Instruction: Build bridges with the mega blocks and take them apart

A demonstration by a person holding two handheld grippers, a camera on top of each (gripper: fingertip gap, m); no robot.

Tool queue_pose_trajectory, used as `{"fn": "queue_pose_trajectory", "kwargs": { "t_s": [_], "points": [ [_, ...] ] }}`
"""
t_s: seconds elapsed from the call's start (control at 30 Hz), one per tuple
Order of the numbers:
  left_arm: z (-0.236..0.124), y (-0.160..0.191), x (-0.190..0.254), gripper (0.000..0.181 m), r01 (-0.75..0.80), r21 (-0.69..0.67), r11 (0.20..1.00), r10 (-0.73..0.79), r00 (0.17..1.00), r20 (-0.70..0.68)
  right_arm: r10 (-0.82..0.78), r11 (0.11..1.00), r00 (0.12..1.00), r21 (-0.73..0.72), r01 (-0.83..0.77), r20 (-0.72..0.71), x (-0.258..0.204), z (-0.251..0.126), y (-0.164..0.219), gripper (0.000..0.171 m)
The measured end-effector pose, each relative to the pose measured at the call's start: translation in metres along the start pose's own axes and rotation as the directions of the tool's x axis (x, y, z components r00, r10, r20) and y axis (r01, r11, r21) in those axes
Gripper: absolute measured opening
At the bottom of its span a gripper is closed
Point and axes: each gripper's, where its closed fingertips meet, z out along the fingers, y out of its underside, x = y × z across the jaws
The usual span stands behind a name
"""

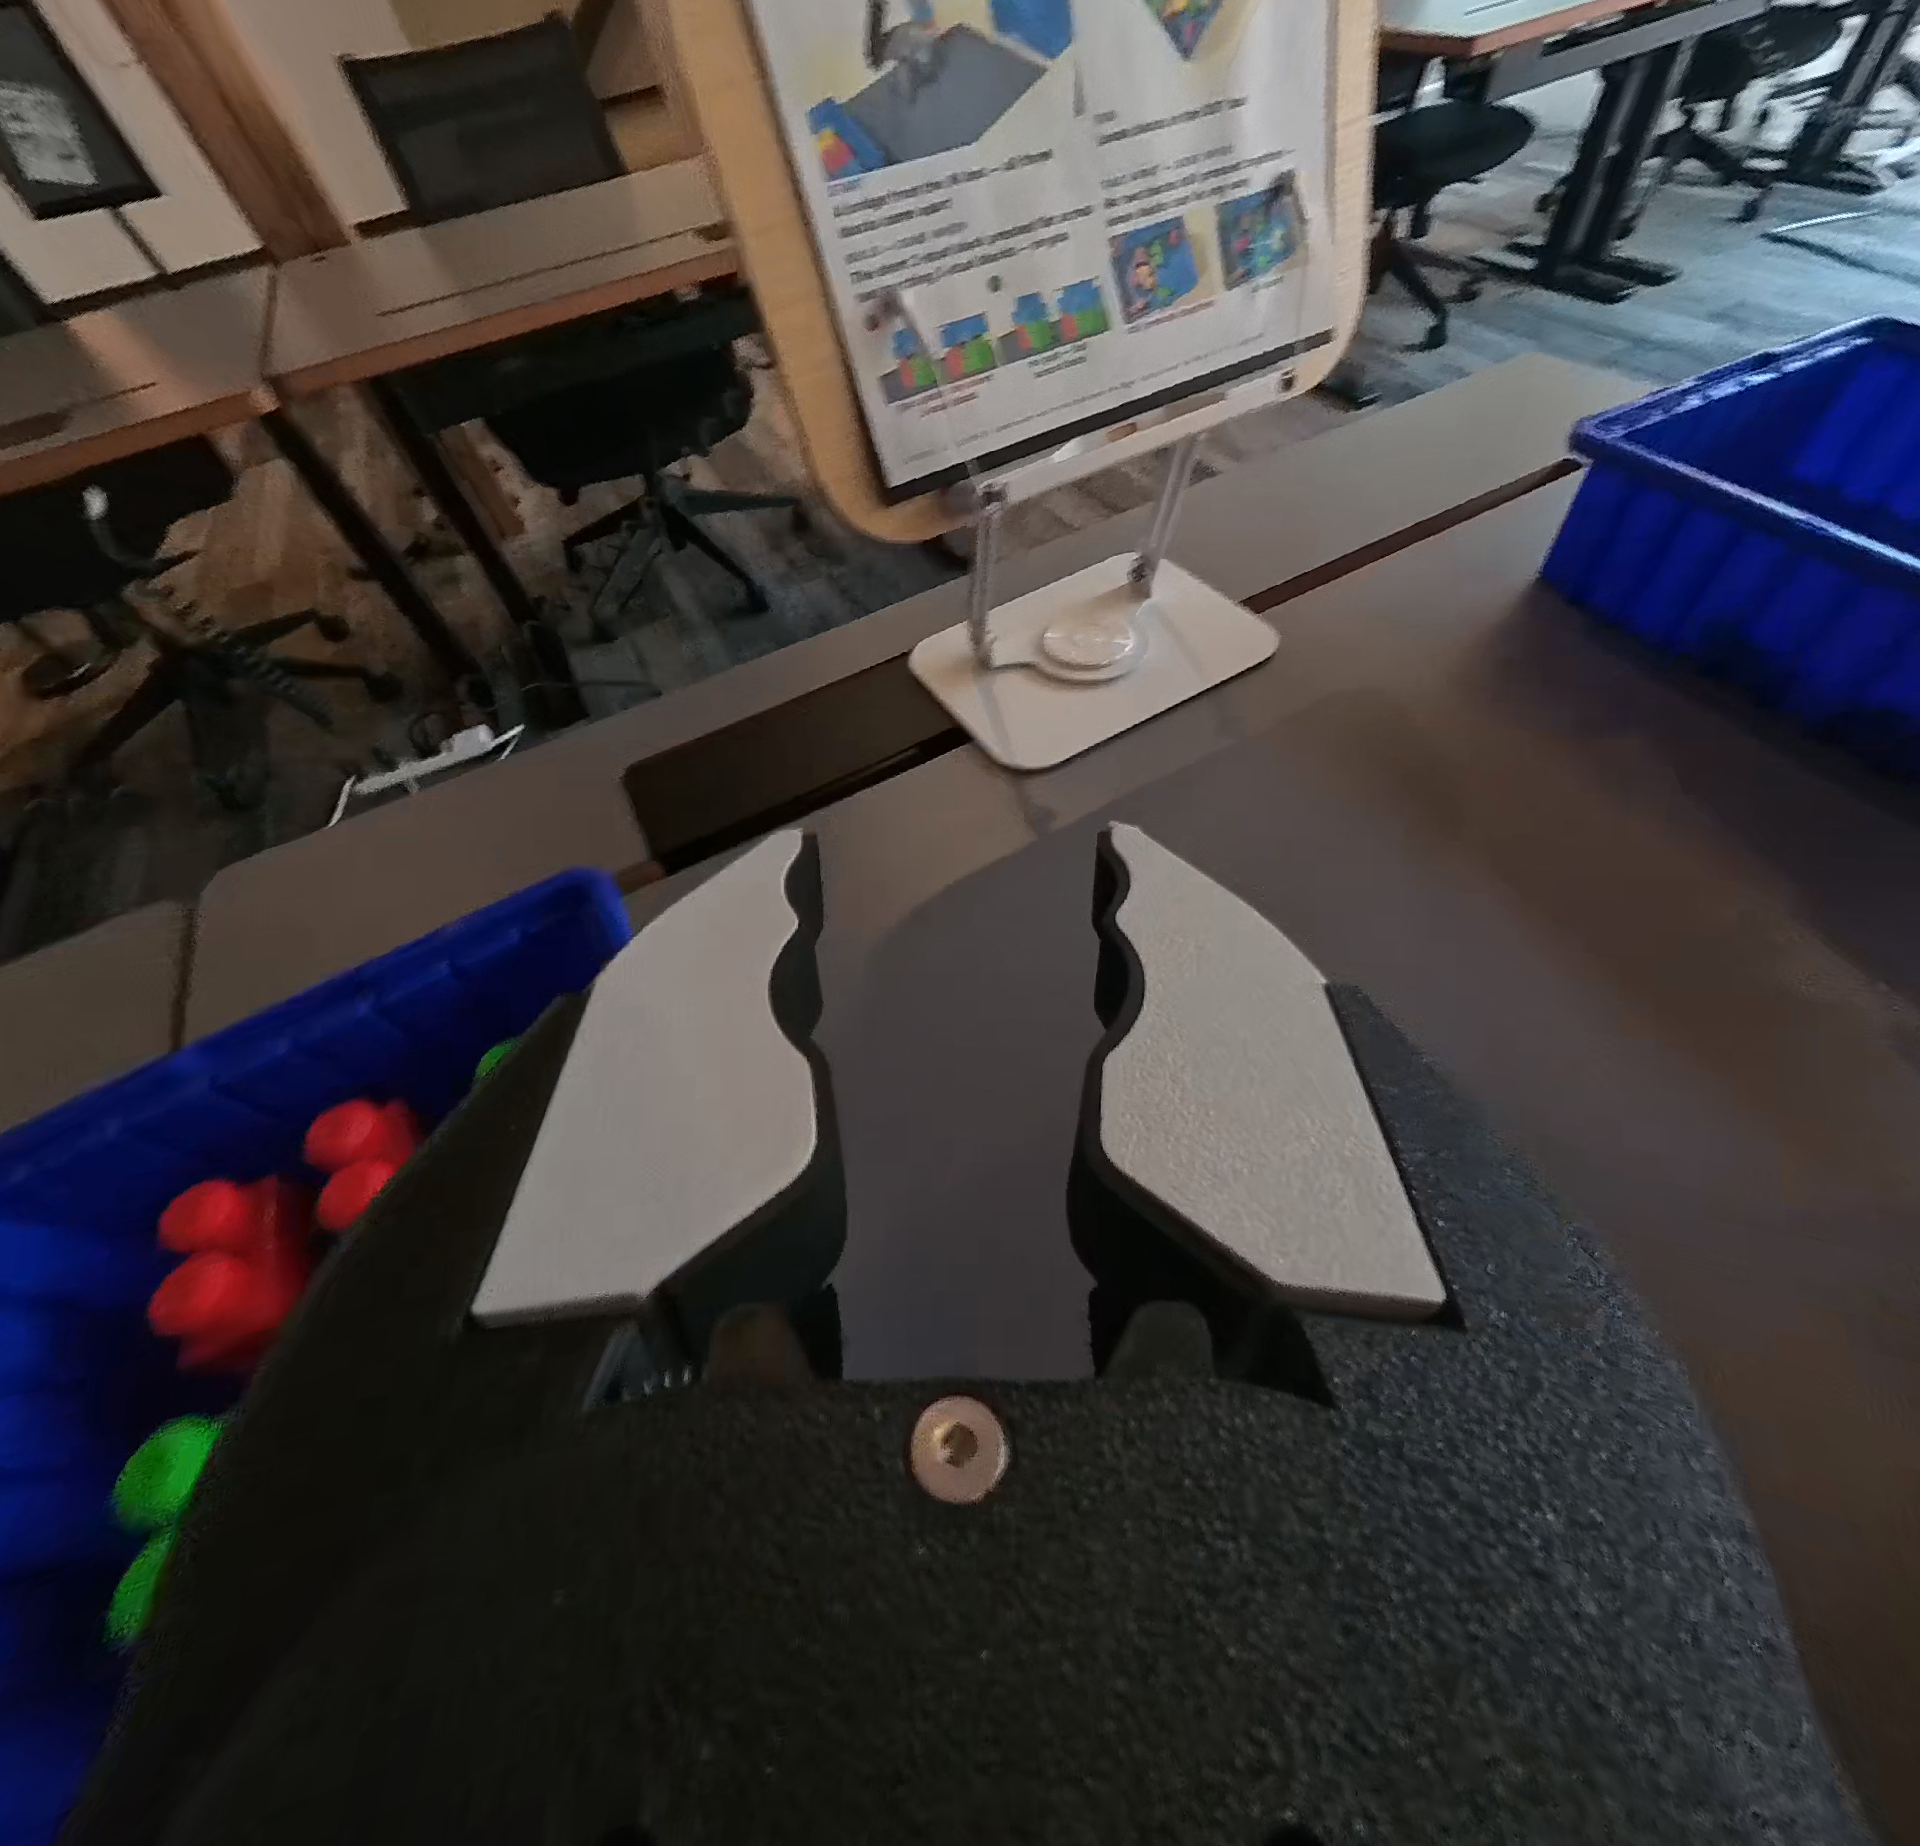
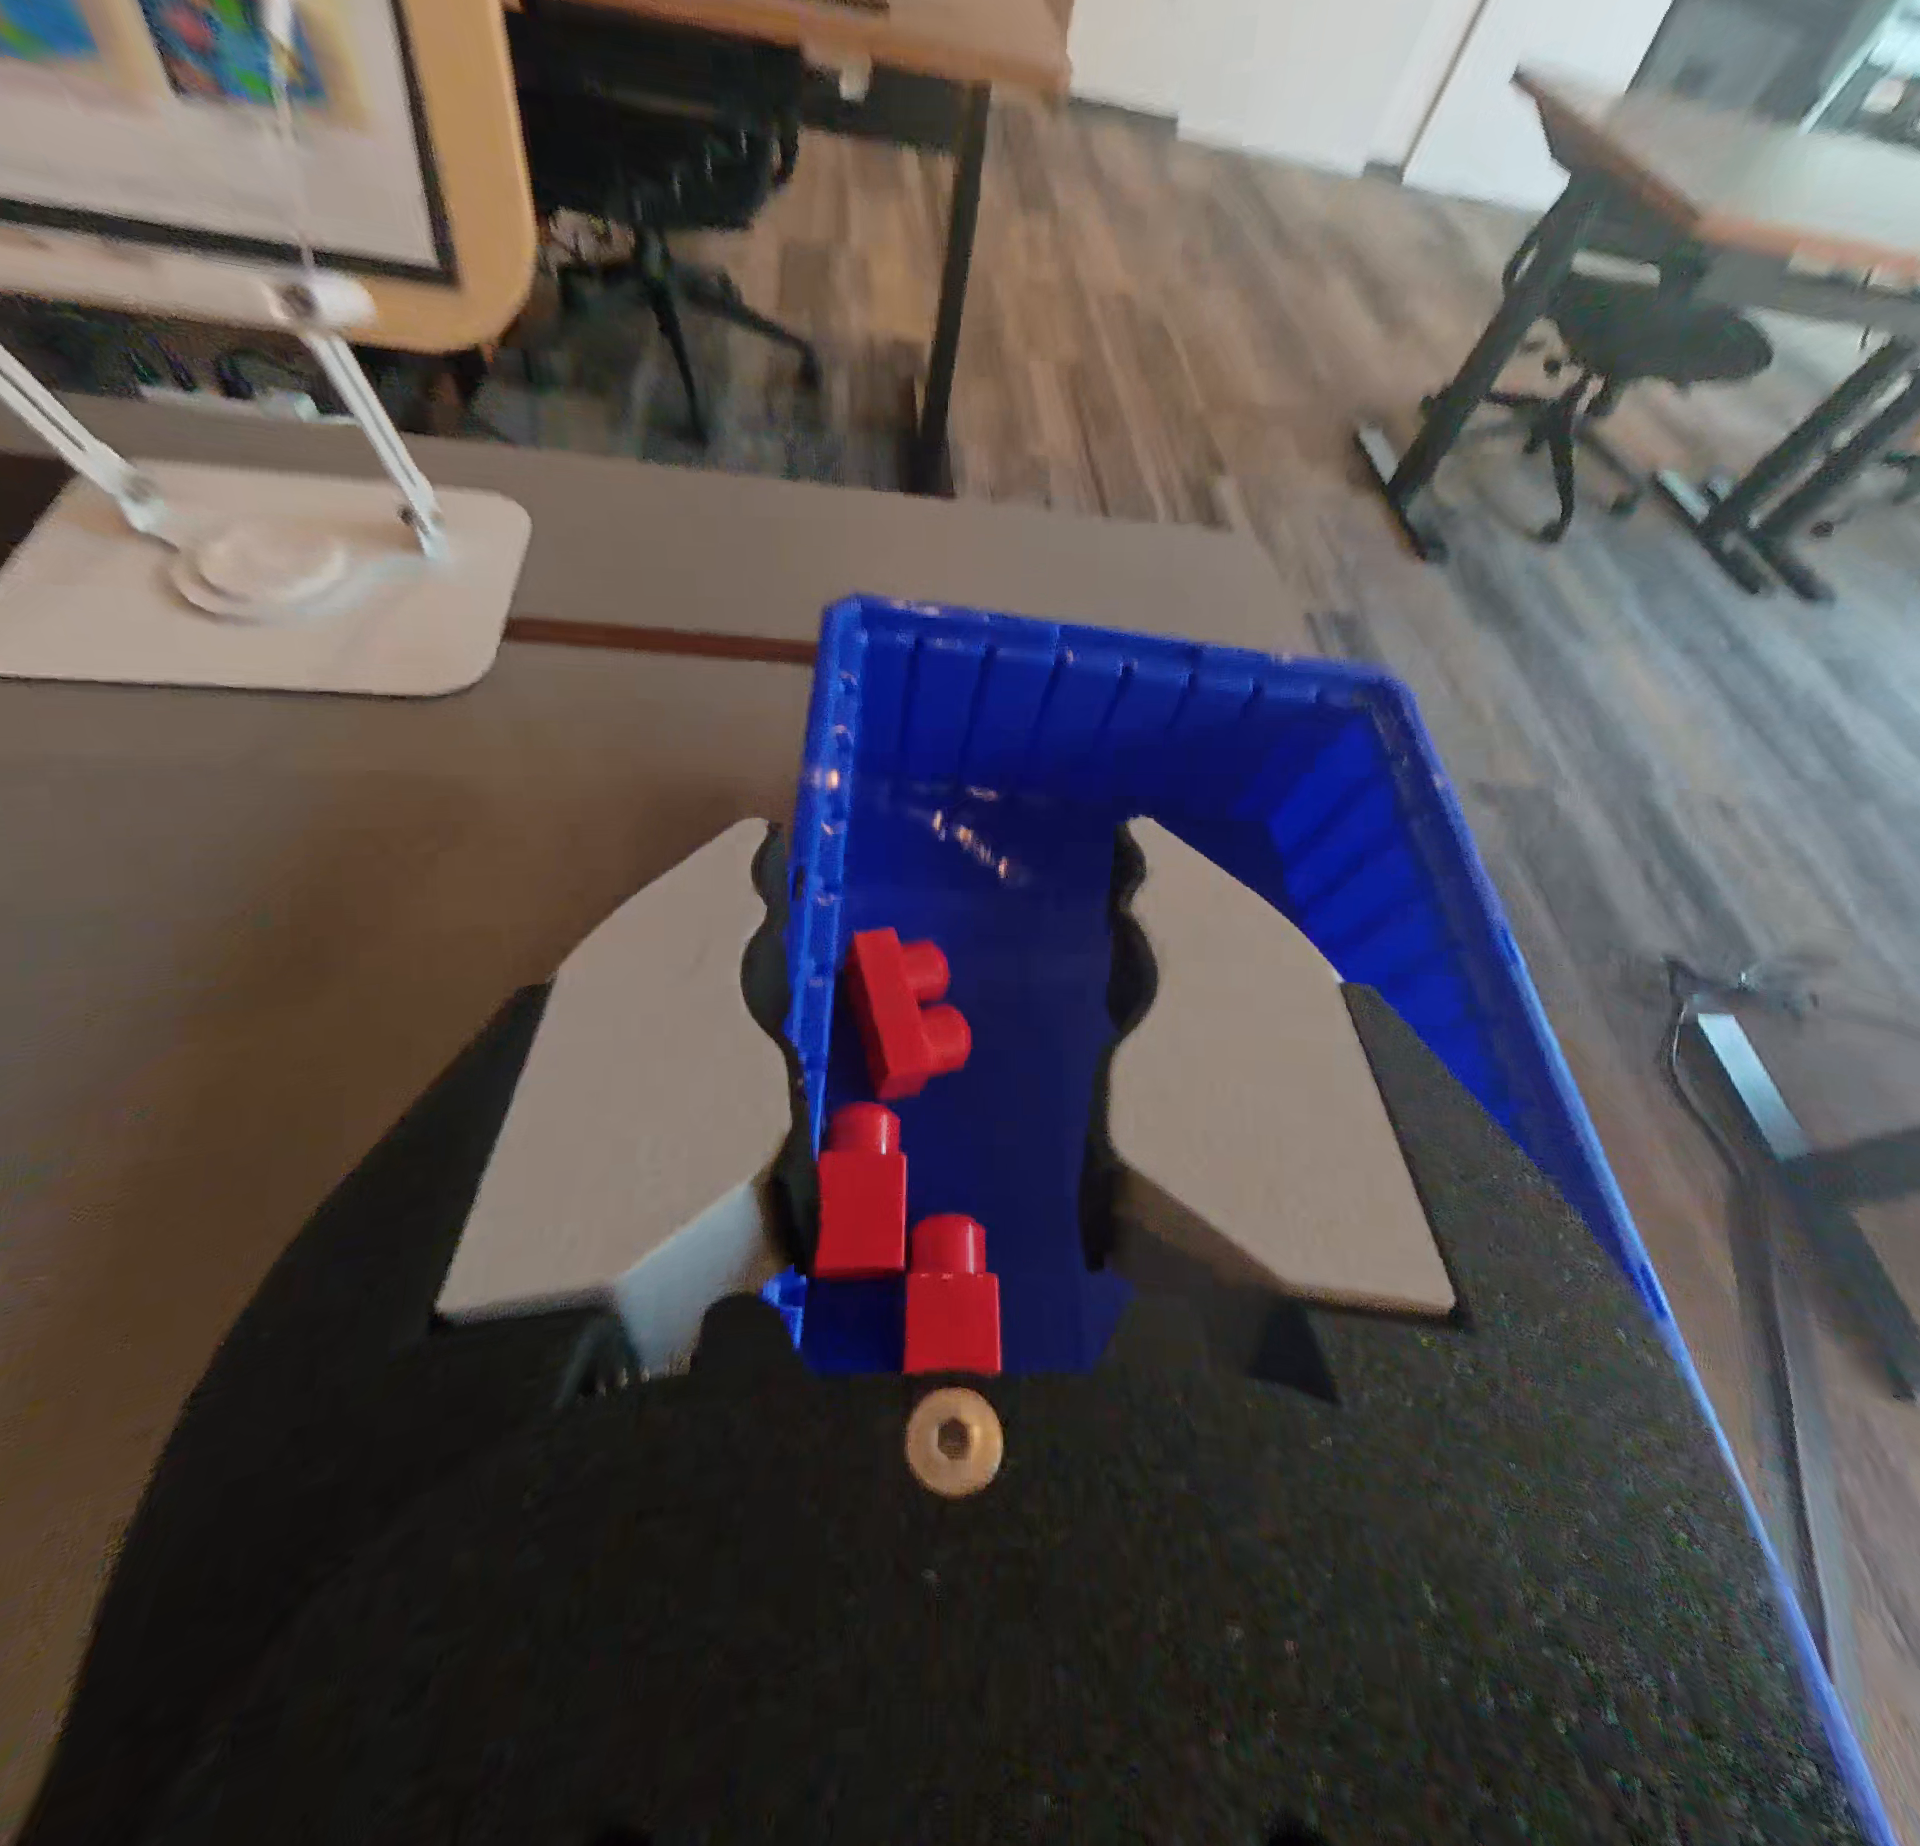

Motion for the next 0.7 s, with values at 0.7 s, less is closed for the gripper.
{"fn": "queue_pose_trajectory", "kwargs": {
  "t_s": [0.7],
  "points": [
    [-0.103,0.199,-0.183,0.063,0.445,-0.633,0.634,-0.218,0.888,0.406,-0.006,0.997,0.999,0.071,0.004,0.041,-0.008,-0.015,-0.013,0.055]
  ]
}}
